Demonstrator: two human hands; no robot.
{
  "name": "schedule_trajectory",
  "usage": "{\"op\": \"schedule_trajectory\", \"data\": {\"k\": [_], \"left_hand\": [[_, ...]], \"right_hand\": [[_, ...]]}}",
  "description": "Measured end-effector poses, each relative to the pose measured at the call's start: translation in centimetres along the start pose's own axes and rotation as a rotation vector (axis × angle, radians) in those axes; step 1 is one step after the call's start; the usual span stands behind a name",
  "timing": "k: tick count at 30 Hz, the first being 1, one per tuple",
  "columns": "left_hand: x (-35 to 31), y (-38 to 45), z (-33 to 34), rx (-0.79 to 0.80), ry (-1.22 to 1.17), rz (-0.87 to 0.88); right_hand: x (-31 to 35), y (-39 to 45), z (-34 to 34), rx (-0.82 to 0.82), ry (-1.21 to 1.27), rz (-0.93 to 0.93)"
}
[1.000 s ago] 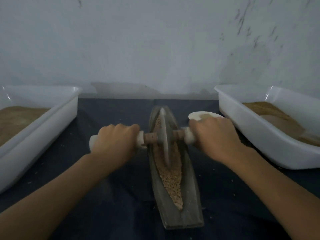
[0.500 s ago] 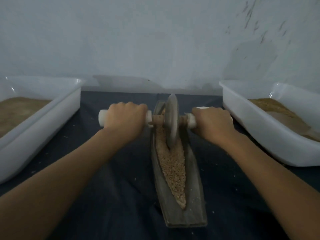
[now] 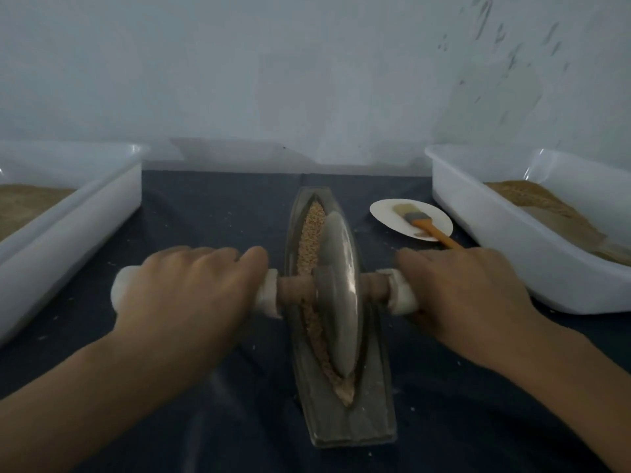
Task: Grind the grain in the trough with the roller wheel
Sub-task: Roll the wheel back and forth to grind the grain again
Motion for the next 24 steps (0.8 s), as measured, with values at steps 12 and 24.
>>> {"op": "schedule_trajectory", "data": {"k": [12, 24], "left_hand": [[4.1, 10.7, 7.3, 0.152, 0.018, -0.268], [0.0, 1.8, 1.4, 0.085, 0.043, -0.025]], "right_hand": [[-3.5, 10.4, 6.0, 0.029, -0.105, 0.218], [-0.1, 0.8, 0.7, 0.143, -0.046, 0.086]]}}
Point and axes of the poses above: each hand's wrist, its own y-axis towards the middle knuckle, its own z-axis out of the palm, x = y × z, the point moved 3 cm from there along y, towards the middle knuckle, and after that the axes turned 2 degrees about x, right-handed, at the moved point
